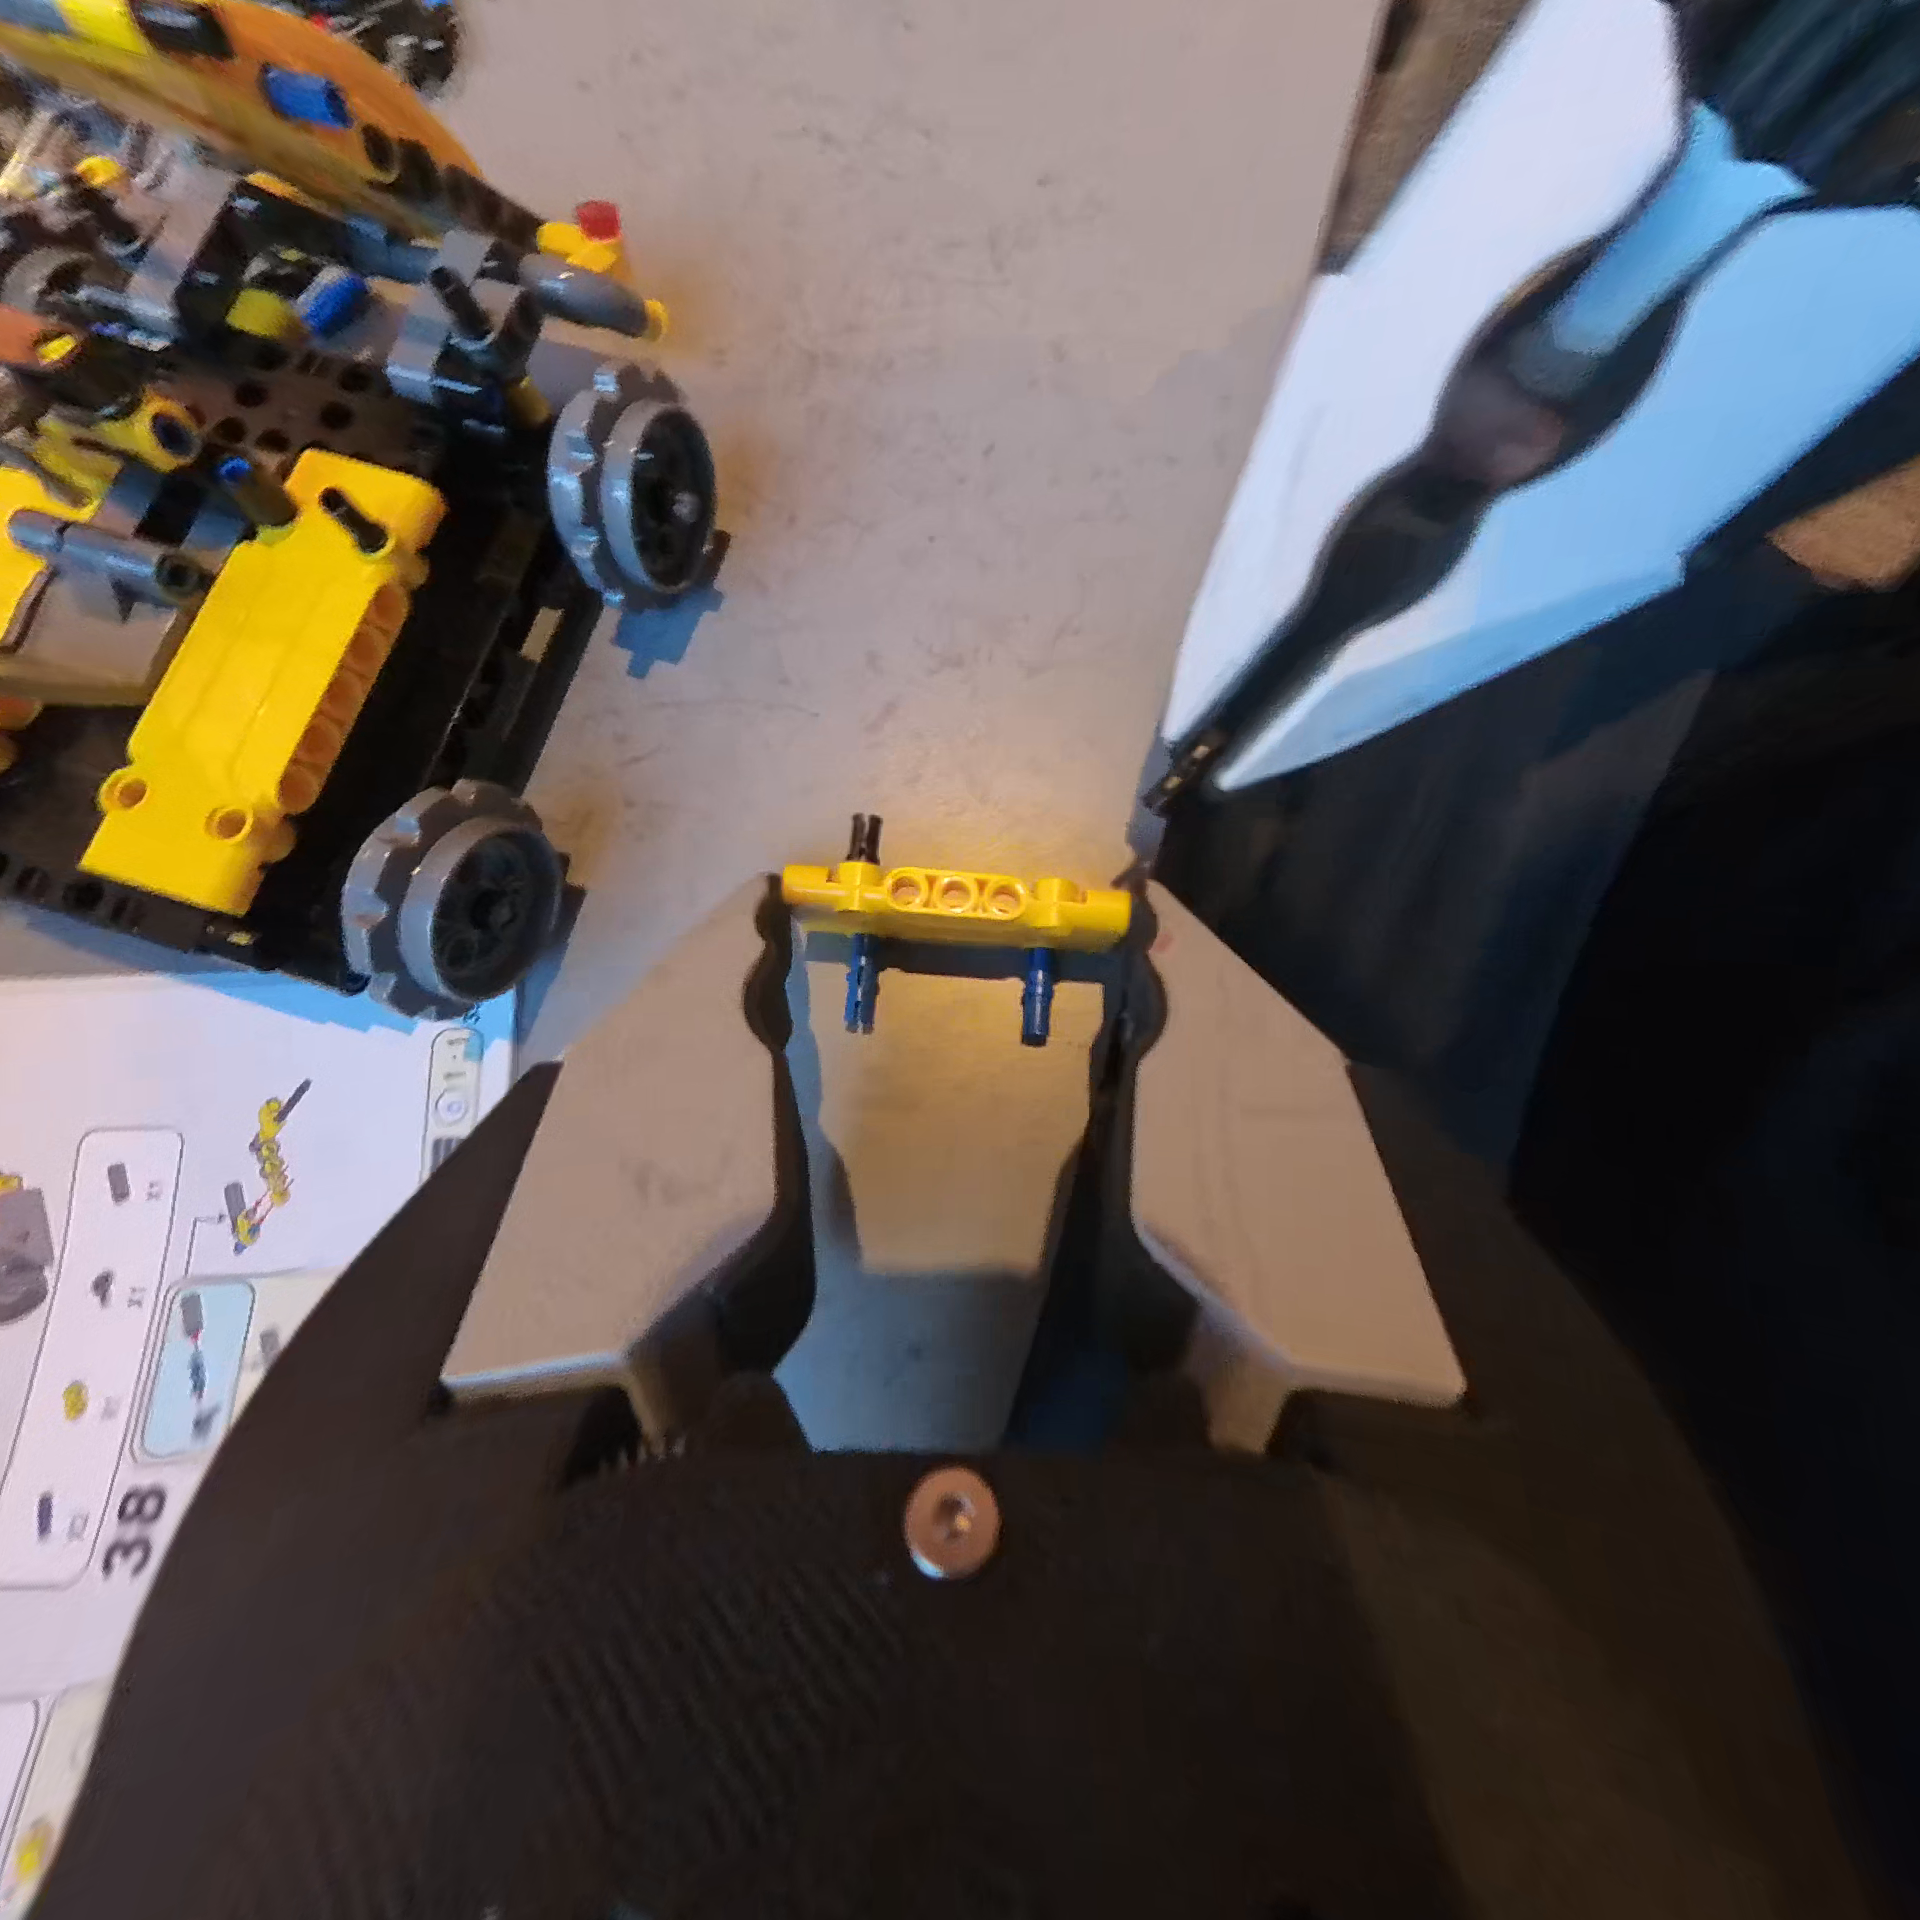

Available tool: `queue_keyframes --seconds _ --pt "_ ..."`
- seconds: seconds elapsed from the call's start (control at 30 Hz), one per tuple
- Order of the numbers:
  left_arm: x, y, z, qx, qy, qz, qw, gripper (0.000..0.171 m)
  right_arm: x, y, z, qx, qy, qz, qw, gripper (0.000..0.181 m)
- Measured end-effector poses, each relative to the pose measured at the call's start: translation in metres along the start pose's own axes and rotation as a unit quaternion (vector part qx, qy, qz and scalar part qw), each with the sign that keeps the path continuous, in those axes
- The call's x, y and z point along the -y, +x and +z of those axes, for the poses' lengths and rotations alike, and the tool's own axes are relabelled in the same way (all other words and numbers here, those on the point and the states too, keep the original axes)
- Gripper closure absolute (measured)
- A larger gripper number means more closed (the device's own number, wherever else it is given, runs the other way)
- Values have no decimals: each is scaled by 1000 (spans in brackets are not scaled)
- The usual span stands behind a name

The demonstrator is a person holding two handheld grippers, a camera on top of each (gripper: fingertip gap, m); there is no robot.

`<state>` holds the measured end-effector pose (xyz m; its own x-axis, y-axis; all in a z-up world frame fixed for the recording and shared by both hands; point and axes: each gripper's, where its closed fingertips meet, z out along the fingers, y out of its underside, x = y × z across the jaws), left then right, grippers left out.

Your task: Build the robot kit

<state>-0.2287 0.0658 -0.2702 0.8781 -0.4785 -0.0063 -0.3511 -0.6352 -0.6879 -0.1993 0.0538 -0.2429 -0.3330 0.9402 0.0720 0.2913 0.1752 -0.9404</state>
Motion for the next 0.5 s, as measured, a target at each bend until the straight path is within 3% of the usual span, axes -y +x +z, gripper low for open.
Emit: queue_keyframes --seconds 0.23,0.5 --pt "-2 14 -2 -113 19 90 989 108 -2 -3 3 15 4 21 1000 176" --pt "-5 20 -5 -178 19 156 971 108 -1 -15 14 26 7 18 999 176"
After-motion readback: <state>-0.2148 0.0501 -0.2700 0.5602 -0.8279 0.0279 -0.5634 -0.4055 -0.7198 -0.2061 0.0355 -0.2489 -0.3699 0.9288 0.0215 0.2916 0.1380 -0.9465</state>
